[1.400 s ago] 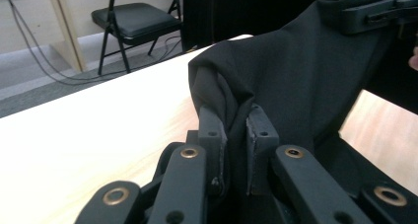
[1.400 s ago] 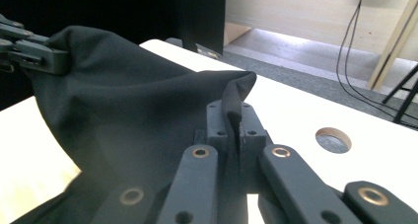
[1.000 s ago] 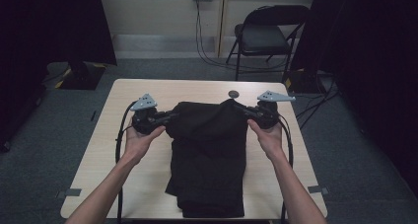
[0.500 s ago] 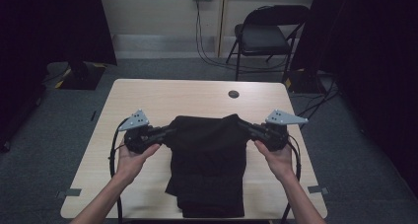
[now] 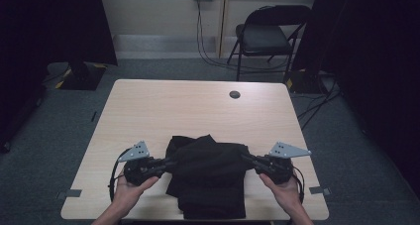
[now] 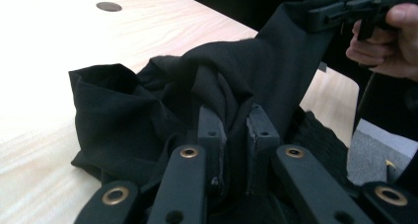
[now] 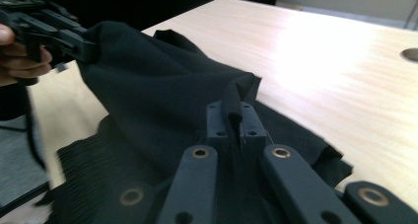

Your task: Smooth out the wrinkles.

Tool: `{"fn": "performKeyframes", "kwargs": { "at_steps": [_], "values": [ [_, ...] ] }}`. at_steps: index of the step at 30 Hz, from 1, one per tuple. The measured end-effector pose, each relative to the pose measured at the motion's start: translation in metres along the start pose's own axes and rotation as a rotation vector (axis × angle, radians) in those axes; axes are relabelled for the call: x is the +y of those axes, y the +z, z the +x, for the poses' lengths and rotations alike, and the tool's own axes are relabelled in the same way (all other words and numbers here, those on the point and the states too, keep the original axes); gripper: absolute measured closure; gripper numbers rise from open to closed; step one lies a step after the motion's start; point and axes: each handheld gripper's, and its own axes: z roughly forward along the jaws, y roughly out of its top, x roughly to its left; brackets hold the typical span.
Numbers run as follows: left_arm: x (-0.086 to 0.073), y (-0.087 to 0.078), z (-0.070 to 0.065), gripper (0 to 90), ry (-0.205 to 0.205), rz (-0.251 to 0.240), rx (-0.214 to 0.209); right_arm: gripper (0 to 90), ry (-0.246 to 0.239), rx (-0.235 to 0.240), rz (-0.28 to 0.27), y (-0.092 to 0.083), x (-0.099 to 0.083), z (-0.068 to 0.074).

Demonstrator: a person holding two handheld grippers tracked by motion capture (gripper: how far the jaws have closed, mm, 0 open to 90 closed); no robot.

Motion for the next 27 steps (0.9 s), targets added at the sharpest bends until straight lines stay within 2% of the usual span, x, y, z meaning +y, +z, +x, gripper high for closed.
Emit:
{"fn": "performKeyframes", "kwargs": {
  "at_steps": [2, 4, 6, 9, 11, 14, 17, 20, 22, 24, 26, 27],
  "values": [
    [-0.008, 0.001, -0.001, 79.7, -0.014, 0.029, 0.001, 86.5, 0.005, 0.021, 0.024, 0.000, -0.008, 0.004],
    [-0.012, 0.003, -0.003, 78.7, -0.008, 0.060, 0.011, 84.7, -0.003, 0.033, 0.066, 0.001, -0.019, 0.009],
    [-0.013, 0.004, -0.008, 77.6, 0.008, 0.069, -0.009, 81.9, 0.004, 0.024, 0.090, 0.000, -0.026, 0.014],
    [-0.011, 0.000, -0.014, 74.5, 0.010, 0.038, -0.028, 77.5, -0.002, 0.039, 0.093, -0.008, -0.029, 0.020],
    [-0.009, -0.003, -0.019, 72.9, 0.028, 0.023, -0.022, 74.2, 0.007, 0.045, 0.085, -0.015, -0.031, 0.022],
    [-0.007, -0.008, -0.024, 68.3, 0.035, -0.009, -0.042, 69.3, 0.031, 0.048, 0.065, -0.025, -0.034, 0.022],
    [0.001, -0.013, -0.027, 64.8, 0.046, -0.047, -0.061, 67.5, 0.028, 0.037, 0.054, -0.026, -0.032, 0.022],
    [0.009, -0.004, -0.023, 61.9, 0.044, -0.026, -0.038, 69.1, 0.012, 0.035, 0.077, -0.010, -0.026, 0.020],
    [0.013, 0.009, -0.017, 57.6, 0.043, 0.013, -0.027, 69.6, 0.016, 0.043, 0.100, 0.006, -0.023, 0.016],
    [0.014, 0.030, -0.008, 52.8, 0.028, 0.104, -0.024, 69.7, 0.004, 0.051, 0.119, 0.024, -0.020, 0.014],
    [0.010, 0.045, -0.001, 49.4, 0.036, 0.165, 0.014, 70.2, -0.003, 0.056, 0.147, 0.040, -0.018, 0.011],
    [0.006, 0.051, 0.004, 47.8, 0.007, 0.163, 0.017, 70.5, -0.010, 0.051, 0.158, 0.048, -0.017, 0.010]
  ]
}}
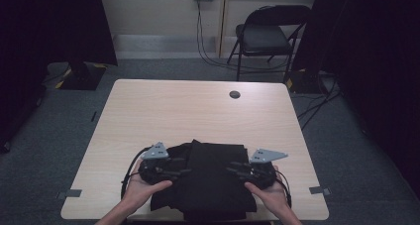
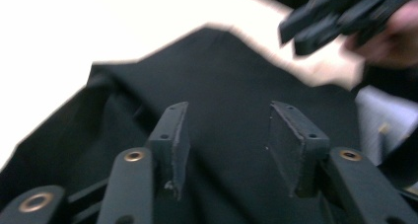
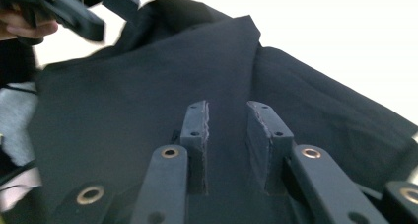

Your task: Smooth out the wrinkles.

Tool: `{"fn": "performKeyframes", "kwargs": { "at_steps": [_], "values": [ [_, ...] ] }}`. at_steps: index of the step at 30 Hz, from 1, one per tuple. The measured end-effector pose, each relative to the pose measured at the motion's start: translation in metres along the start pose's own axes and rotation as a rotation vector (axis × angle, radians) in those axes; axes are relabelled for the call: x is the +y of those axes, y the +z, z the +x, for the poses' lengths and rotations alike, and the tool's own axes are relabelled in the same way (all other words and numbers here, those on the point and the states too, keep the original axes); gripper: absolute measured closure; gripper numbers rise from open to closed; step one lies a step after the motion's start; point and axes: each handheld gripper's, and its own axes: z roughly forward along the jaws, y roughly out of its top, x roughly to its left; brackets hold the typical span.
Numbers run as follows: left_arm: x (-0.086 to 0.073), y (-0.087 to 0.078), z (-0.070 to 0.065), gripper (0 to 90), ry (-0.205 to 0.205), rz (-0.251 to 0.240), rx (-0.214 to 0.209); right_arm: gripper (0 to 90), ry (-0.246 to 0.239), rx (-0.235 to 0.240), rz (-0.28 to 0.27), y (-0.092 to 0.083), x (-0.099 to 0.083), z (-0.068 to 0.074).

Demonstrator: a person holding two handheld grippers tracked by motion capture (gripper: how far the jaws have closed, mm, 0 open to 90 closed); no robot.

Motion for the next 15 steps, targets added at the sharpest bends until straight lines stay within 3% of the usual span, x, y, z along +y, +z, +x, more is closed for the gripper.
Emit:
{"fn": "performKeyframes", "kwargs": {
  "at_steps": [2, 4, 5, 6, 7, 8, 13, 15],
  "values": [
    [-0.007, 0.010, 0.009, 44.8, -0.073, 0.006, -0.029, 70.3, -0.010, 0.003, 0.028, 0.013, 0.002, -0.002],
    [-0.010, 0.019, 0.010, 45.1, -0.053, 0.065, -0.026, 69.5, -0.012, 0.012, 0.034, 0.021, 0.003, -0.003],
    [-0.010, 0.020, 0.009, 56.3, -0.045, 0.060, -0.033, 68.9, -0.014, 0.013, 0.039, 0.023, 0.003, -0.002],
    [-0.011, 0.018, 0.009, 73.3, -0.043, 0.040, -0.040, 68.5, -0.019, 0.013, 0.042, 0.024, 0.003, -0.001],
    [-0.010, 0.015, 0.008, 83.5, -0.053, 0.020, -0.043, 68.4, -0.023, 0.015, 0.044, 0.024, 0.002, -0.001],
    [-0.008, 0.009, 0.006, 88.2, -0.062, -0.017, -0.058, 68.3, -0.024, 0.012, 0.042, 0.023, 0.002, 0.000],
    [-0.007, -0.019, -0.011, 88.6, -0.018, -0.074, -0.072, 67.8, -0.034, -0.006, 0.034, 0.016, 0.000, 0.002],
    [-0.014, -0.022, -0.012, 86.2, -0.008, -0.031, -0.058, 66.3, -0.031, -0.002, 0.049, 0.019, -0.002, 0.002]
  ]
}}
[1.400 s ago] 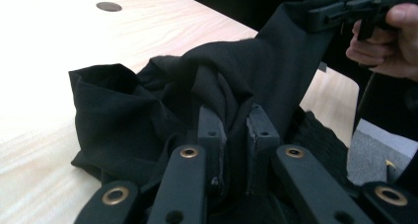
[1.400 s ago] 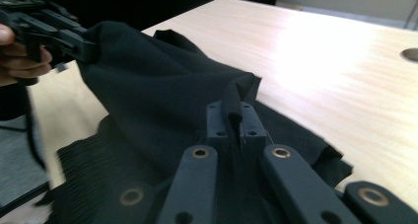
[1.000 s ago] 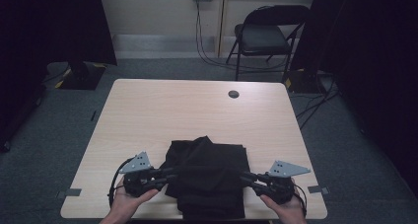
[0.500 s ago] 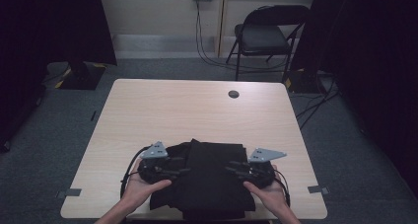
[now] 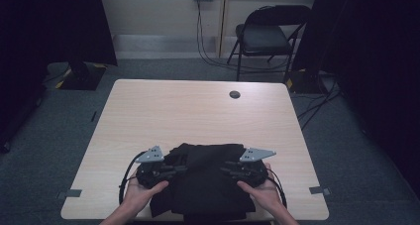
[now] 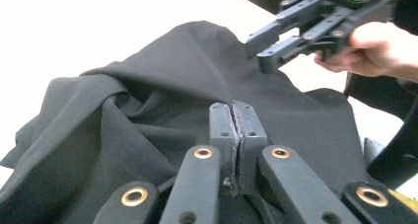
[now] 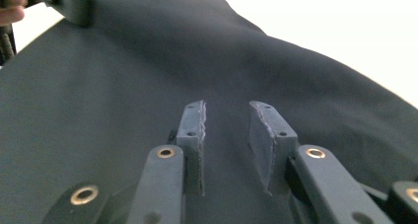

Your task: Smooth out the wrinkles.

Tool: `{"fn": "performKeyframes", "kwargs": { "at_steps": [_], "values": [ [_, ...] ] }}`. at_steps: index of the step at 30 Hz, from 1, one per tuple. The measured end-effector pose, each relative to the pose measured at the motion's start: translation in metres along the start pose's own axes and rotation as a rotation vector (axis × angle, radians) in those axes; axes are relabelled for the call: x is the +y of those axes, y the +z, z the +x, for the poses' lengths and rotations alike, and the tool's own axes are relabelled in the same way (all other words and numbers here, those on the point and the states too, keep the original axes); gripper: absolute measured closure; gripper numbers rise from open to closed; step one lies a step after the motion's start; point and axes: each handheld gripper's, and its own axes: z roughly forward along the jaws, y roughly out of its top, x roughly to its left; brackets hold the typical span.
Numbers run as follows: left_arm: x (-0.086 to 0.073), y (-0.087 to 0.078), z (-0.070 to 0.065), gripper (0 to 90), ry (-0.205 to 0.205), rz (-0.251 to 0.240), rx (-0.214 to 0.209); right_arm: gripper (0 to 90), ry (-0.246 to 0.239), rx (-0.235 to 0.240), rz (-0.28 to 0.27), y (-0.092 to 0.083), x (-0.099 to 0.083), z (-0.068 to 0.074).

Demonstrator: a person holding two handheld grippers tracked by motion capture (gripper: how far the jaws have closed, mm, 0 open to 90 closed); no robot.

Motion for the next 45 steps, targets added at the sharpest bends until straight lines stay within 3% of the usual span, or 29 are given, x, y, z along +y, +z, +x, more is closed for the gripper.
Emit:
{"fn": "performKeyframes", "kwargs": {
  "at_steps": [2, 4, 6, 8, 10, 11, 13, 15, 16, 17, 19, 21, 26, 28, 31, 33, 38, 43, 45],
  "values": [
    [-0.009, 0.002, 0.002, 84.6, -0.010, 0.052, -0.005, 63.0, 0.001, 0.004, 0.032, 0.008, -0.003, 0.002],
    [-0.014, 0.004, 0.002, 80.0, -0.022, 0.094, 0.017, 61.9, -0.021, 0.008, 0.070, 0.016, -0.005, 0.006],
    [-0.010, 0.003, 0.000, 64.1, -0.036, 0.066, 0.035, 58.9, -0.037, 0.022, 0.077, 0.020, -0.005, 0.011],
    [0.001, -0.003, -0.002, 57.3, -0.008, -0.006, 0.064, 57.2, -0.046, 0.047, 0.055, 0.021, -0.001, 0.016],
    [0.012, -0.003, -0.002, 60.3, 0.010, -0.054, 0.030, 56.7, -0.052, 0.060, 0.048, 0.023, 0.001, 0.020],
    [0.015, 0.001, -0.004, 63.4, 0.012, -0.044, 0.013, 56.7, -0.056, 0.070, 0.058, 0.025, -0.001, 0.022],
    [0.014, 0.013, -0.005, 66.5, 0.009, 0.016, -0.013, 57.5, -0.083, 0.047, 0.095, 0.029, -0.006, 0.026],
    [0.003, 0.030, -0.004, 66.1, -0.005, 0.078, 0.009, 57.4, -0.088, 0.053, 0.130, 0.033, -0.013, 0.028],
    [-0.003, 0.039, -0.002, 64.0, -0.012, 0.138, 0.016, 57.4, -0.079, 0.050, 0.136, 0.034, -0.016, 0.029],
    [-0.007, 0.045, -0.001, 62.2, -0.009, 0.195, 0.053, 57.3, -0.071, 0.051, 0.140, 0.034, -0.018, 0.029],
    [-0.013, 0.052, 0.003, 61.5, -0.020, 0.229, 0.076, 56.9, -0.053, 0.052, 0.149, 0.033, -0.022, 0.030],
    [-0.014, 0.056, 0.007, 61.5, -0.024, 0.228, 0.069, 56.8, -0.042, 0.040, 0.152, 0.031, -0.025, 0.033],
    [-0.014, 0.060, 0.004, 62.3, 0.031, 0.229, 0.090, 55.9, -0.036, 0.039, 0.162, 0.030, -0.025, 0.035],
    [-0.014, 0.060, 0.006, 62.9, 0.037, 0.227, 0.084, 49.0, -0.050, 0.032, 0.160, 0.029, -0.021, 0.033],
    [-0.012, 0.063, 0.010, 64.5, 0.046, 0.213, 0.087, 47.9, -0.065, -0.017, 0.116, 0.029, -0.012, 0.025],
    [-0.009, 0.067, 0.014, 65.1, 0.048, 0.209, 0.094, 48.6, -0.051, -0.046, 0.085, 0.031, -0.005, 0.015],
    [-0.005, 0.077, 0.024, 66.5, 0.045, 0.162, 0.105, 48.4, -0.043, -0.085, 0.136, 0.046, -0.009, -0.003],
    [0.004, 0.088, 0.033, 66.8, 0.071, 0.157, 0.115, 48.4, -0.026, -0.118, 0.135, 0.048, -0.008, -0.014],
    [0.006, 0.094, 0.037, 66.8, 0.080, 0.132, 0.120, 48.4, -0.026, -0.143, 0.133, 0.048, -0.008, -0.018]
  ]
}}
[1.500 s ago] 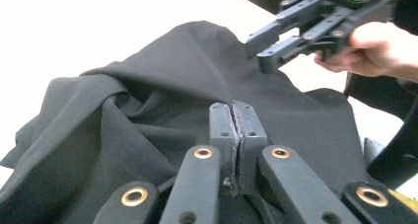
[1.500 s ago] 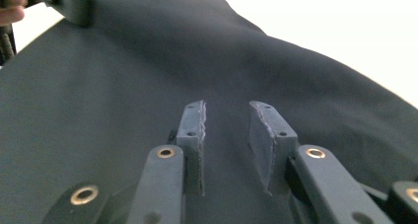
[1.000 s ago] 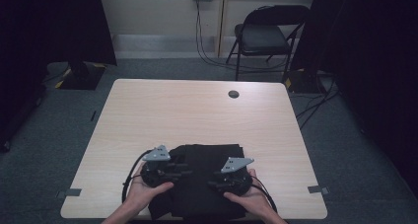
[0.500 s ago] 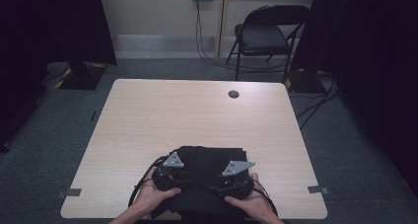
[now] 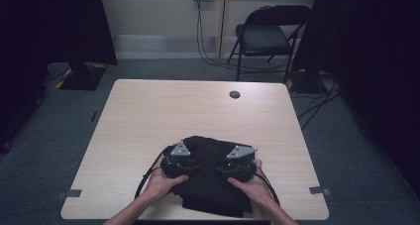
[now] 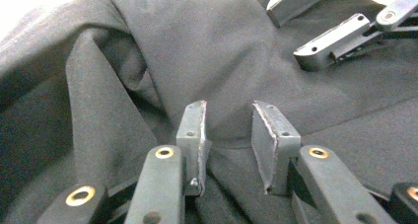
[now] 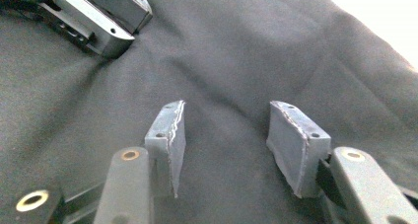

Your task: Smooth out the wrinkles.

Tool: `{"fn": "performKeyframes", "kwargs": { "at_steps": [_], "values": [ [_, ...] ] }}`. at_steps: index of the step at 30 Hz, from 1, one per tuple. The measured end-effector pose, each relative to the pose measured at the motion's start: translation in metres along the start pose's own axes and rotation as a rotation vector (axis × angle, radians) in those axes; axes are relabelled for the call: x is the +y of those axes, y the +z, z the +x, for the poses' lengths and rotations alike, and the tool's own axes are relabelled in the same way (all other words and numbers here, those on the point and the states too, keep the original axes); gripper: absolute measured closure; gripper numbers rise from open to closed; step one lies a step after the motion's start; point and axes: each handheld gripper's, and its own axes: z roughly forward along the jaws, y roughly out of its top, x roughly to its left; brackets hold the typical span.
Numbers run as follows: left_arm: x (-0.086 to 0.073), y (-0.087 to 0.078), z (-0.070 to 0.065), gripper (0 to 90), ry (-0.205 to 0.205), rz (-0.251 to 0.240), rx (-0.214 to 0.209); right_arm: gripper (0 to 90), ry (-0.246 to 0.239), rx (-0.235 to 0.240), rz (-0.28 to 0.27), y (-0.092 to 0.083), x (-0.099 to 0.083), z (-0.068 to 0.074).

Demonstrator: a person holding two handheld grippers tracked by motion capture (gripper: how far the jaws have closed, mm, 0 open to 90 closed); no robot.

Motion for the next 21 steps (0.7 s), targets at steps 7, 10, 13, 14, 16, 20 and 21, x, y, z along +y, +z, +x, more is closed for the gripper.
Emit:
{"fn": "performKeyframes", "kwargs": {
  "at_steps": [7, 10, 13, 14, 16, 20, 21],
  "values": [
    [0.004, 0.008, 0.004, 66.8, 0.027, -0.025, -0.001, 48.3, 0.054, -0.016, 0.009, -0.007, -0.004, -0.010],
    [0.005, 0.009, 0.007, 66.3, 0.035, -0.031, -0.021, 47.9, 0.051, -0.020, 0.018, -0.012, -0.009, -0.005],
    [0.005, 0.010, 0.009, 65.9, 0.021, -0.040, -0.035, 47.9, 0.037, -0.015, 0.033, -0.016, -0.010, -0.002],
    [0.006, 0.009, 0.009, 64.6, 0.026, -0.028, -0.034, 47.7, 0.034, -0.010, 0.033, -0.017, -0.010, -0.003],
    [0.009, 0.009, 0.007, 62.3, 0.029, -0.009, -0.022, 44.6, 0.033, -0.010, 0.017, -0.019, -0.007, -0.006],
    [0.016, 0.003, 0.002, 55.2, 0.016, -0.001, -0.007, 40.5, 0.058, -0.035, -0.042, -0.028, 0.003, -0.018],
    [0.019, 0.001, 0.001, 54.2, 0.020, -0.010, -0.007, 39.3, 0.069, -0.038, -0.057, -0.029, 0.006, -0.022]
  ]
}}
